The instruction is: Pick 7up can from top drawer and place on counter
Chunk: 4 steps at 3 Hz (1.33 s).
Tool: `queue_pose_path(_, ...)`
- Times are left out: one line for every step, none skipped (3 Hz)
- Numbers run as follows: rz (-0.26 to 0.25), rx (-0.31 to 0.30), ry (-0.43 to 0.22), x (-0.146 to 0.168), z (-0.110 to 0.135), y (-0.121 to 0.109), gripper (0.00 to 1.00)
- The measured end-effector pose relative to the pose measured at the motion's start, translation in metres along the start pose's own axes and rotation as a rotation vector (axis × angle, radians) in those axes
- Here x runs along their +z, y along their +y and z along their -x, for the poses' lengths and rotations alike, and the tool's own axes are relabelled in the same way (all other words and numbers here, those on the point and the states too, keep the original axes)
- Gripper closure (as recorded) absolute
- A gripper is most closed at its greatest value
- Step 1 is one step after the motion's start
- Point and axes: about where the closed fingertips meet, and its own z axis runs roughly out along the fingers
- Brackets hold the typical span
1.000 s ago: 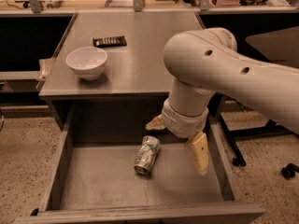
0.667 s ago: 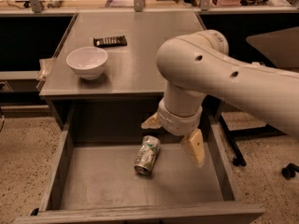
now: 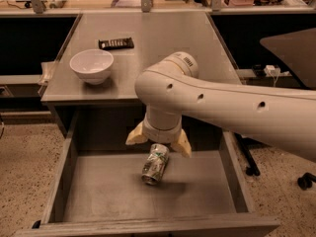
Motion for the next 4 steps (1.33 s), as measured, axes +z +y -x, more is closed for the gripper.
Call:
queue_pose_path(-0.025, -0.024, -0.001, 0.001, -0.015, -0.002, 0.00)
queue_pose_path(-0.033, -0.023, -0.010, 0.002, -0.017, -0.002, 0.00)
queue_pose_path(-0.065, 0.009, -0.079, 0.036, -0.019, 0.001, 0.00)
queue_pose_path(-0.071, 0.023, -0.130, 0.077, -0.014, -0.004, 0.04)
